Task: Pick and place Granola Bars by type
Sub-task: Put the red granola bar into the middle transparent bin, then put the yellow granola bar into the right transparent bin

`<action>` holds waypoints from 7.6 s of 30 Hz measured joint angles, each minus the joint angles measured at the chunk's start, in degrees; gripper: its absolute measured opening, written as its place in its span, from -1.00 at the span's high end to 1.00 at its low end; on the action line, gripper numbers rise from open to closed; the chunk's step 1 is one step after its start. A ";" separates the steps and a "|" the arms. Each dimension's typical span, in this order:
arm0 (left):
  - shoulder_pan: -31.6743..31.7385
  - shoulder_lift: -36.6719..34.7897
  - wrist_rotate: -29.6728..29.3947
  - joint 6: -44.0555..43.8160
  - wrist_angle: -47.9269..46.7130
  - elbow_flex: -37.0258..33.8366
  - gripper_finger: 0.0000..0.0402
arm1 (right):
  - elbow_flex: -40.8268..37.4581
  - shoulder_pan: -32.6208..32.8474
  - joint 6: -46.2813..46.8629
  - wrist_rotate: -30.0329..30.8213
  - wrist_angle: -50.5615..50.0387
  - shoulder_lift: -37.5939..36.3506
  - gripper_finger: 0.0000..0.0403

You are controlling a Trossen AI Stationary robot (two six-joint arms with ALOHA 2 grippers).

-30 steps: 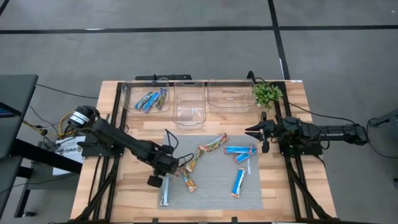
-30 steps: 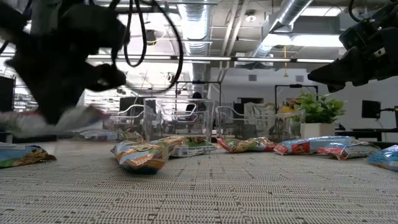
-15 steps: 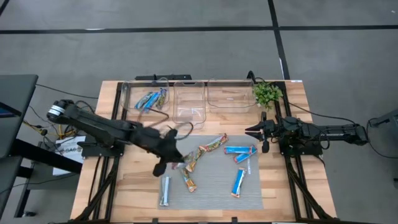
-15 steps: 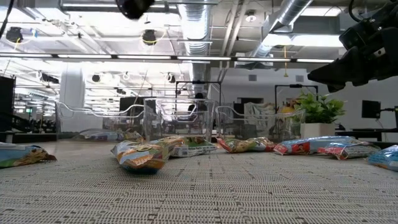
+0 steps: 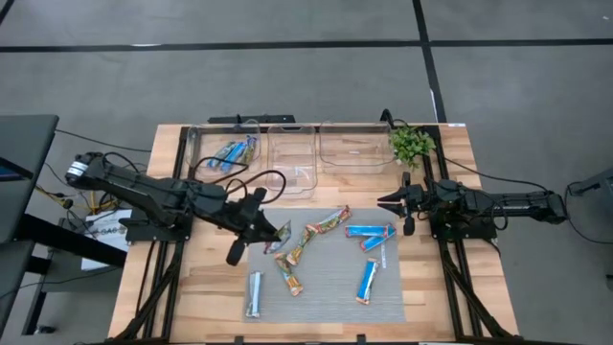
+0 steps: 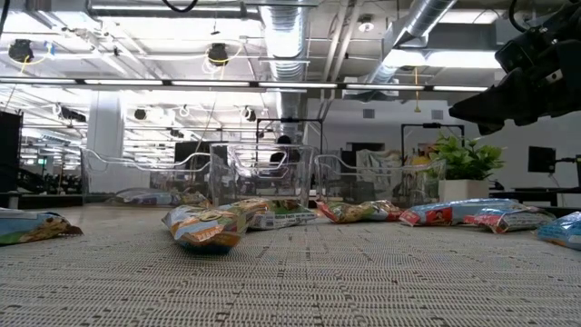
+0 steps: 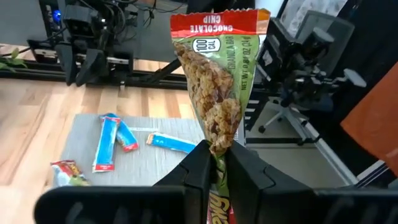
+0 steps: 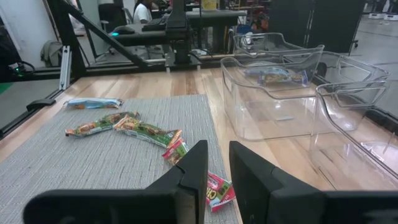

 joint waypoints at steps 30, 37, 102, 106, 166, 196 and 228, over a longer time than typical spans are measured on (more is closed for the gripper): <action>46.45 13.23 -3.01 -1.65 3.78 -0.09 0.83 | 0.00 0.00 -0.01 0.00 0.00 0.02 0.71; 47.80 13.21 -3.06 -2.14 6.42 -0.09 0.83 | 0.00 0.00 0.00 0.00 0.00 0.02 0.71; 39.75 11.77 17.83 -5.55 12.50 -0.07 0.26 | 0.00 0.00 -0.02 0.00 0.01 0.02 0.71; 38.41 8.83 21.97 -5.96 11.35 -0.07 0.26 | 0.00 0.00 -0.02 -0.01 0.02 0.02 0.71; -20.08 25.15 -0.83 53.19 -25.08 -0.07 0.26 | 0.00 0.00 0.00 -0.02 0.02 0.00 0.71; -23.19 34.70 -1.39 59.71 -17.59 -0.09 0.26 | -0.02 0.02 -0.01 0.00 -0.07 0.02 0.71; -22.21 34.54 -6.63 44.44 -18.40 5.96 0.91 | -0.02 0.02 0.00 -0.01 0.01 0.00 0.71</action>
